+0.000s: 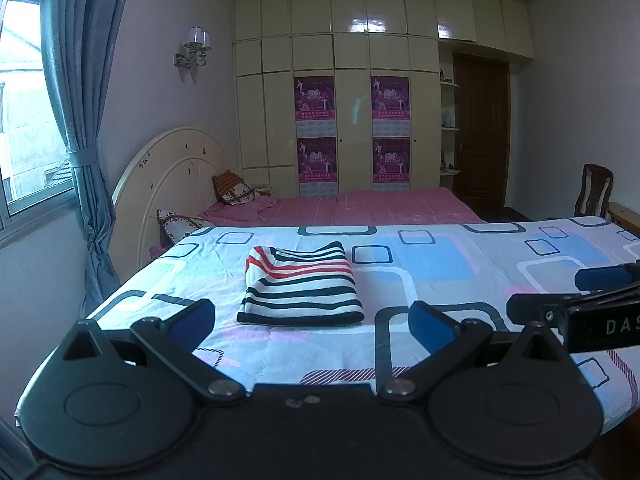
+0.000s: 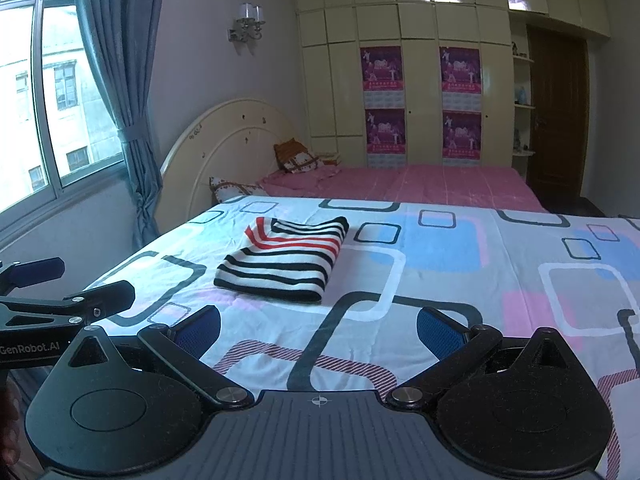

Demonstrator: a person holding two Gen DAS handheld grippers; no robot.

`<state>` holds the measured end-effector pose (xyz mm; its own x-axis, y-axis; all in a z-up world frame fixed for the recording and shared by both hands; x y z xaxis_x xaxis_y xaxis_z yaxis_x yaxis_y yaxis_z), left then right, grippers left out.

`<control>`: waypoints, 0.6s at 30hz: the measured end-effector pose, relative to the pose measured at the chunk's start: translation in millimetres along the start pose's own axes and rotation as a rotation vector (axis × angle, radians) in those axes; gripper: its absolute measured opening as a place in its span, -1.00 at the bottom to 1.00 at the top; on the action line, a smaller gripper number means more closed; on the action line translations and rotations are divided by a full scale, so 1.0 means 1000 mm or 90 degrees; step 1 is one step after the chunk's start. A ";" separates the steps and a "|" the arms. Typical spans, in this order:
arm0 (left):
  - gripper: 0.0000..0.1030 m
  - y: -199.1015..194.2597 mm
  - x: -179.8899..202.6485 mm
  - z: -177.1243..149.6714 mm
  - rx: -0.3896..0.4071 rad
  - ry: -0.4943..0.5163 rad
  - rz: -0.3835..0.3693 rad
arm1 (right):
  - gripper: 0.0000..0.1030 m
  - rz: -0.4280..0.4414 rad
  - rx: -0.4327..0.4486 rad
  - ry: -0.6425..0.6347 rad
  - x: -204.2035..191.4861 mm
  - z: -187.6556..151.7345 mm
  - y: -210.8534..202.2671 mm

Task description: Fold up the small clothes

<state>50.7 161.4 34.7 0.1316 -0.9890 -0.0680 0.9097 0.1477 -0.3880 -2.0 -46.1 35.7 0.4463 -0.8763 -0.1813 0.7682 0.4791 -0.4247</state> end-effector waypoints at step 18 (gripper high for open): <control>1.00 0.001 -0.002 0.001 0.000 -0.001 -0.006 | 1.00 0.004 0.004 -0.004 0.000 0.002 0.000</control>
<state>51.8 163.7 35.5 0.1239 -0.9903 -0.0627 0.9110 0.1386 -0.3885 -1.0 -45.5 37.4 0.4532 -0.8733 -0.1788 0.7682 0.4843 -0.4187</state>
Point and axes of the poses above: each gripper's, at about its wrist camera, not at the fingertips, and y roughly the way its jaws point, x to its right, z to its top, the point moved 4 cm from there along y, roughly the way its jaws point, and after that the axes turned 1 degree about y, right-handed, at the moved point
